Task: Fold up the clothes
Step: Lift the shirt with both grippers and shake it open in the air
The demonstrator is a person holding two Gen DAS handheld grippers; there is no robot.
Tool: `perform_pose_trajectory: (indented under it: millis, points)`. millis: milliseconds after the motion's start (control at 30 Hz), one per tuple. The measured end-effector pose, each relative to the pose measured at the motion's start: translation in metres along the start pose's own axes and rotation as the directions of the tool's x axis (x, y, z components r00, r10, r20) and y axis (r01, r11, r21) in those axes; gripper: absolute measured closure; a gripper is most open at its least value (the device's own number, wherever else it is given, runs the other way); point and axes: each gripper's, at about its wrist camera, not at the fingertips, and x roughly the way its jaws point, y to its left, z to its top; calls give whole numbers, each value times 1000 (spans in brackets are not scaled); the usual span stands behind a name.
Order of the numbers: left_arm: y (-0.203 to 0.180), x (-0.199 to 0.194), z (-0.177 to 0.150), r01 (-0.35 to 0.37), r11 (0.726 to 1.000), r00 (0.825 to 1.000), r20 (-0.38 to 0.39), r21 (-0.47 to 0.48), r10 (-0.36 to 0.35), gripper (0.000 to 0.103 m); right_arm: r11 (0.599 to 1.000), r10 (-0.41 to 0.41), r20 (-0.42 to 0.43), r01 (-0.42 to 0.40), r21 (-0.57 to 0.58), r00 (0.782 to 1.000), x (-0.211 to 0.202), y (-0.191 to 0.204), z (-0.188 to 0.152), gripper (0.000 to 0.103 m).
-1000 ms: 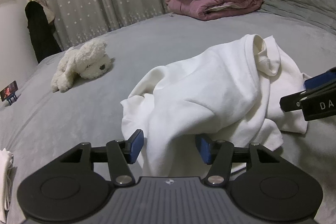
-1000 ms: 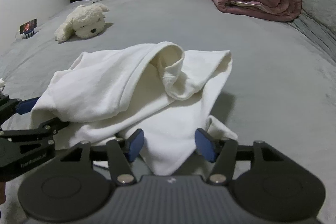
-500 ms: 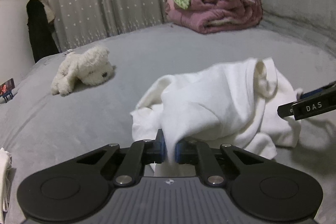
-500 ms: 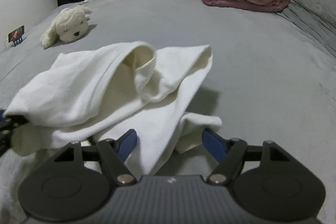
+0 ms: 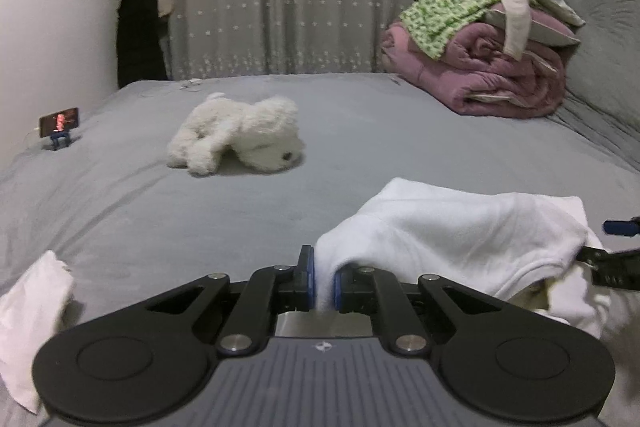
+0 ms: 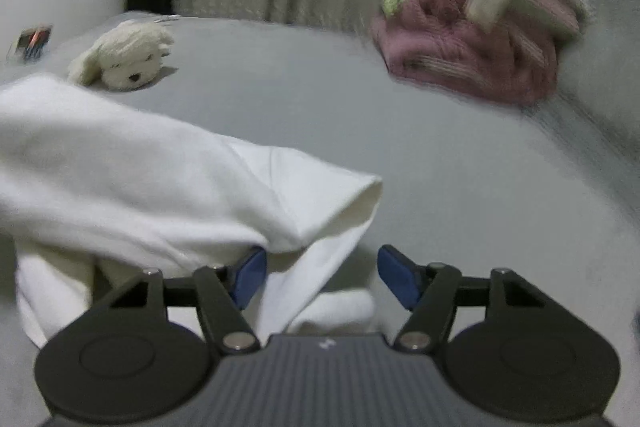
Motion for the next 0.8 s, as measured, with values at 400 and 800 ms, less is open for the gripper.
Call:
perform_pose_trajectory:
  millis: [400,800]
  points:
    - [-4,-2,-7,37,996,999,-22,76,-35,95,826,-11,232,140,-546,973,-6,79,-33,52]
    - [7,-33,6,44,998,997,63,53,-47,95,922,-21,349,153,-356,937,-37,63,-7,93]
